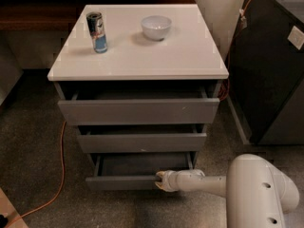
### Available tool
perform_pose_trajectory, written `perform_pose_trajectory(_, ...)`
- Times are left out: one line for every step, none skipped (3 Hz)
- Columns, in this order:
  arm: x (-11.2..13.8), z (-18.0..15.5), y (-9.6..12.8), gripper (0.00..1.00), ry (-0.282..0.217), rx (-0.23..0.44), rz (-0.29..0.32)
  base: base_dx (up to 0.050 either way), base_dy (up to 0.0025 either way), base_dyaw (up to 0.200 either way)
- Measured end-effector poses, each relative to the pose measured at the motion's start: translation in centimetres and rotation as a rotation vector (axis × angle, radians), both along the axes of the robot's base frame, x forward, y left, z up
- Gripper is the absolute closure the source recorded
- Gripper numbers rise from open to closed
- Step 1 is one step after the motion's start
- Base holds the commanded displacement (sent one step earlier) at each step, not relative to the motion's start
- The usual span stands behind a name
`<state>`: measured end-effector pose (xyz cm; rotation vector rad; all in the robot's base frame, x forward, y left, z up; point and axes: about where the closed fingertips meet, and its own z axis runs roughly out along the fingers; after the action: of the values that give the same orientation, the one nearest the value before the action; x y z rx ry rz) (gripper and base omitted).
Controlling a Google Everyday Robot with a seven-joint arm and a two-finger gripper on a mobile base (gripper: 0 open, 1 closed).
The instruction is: Place redbull can into bottom drawer
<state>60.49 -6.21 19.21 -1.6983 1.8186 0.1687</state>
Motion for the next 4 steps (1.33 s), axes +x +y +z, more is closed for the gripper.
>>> perform_pose_trajectory(-1.0,0.4,0.2,0.39,-0.005,0.011,-0.008,0.000,0.00000,0.000)
perform_pose_trajectory(-1.0,0.7,0.3,0.15,-0.005,0.012,-0.007,0.000,0.00000,0.000)
perform_pose_trajectory(-0.1,3.5,1.6,0.00,-0.057,0.018,0.020,0.000,0.00000,0.000)
perform_pose_trajectory(0.6,5.7,2.8,0.00,-0.096,0.023,0.048,0.000,0.00000,0.000)
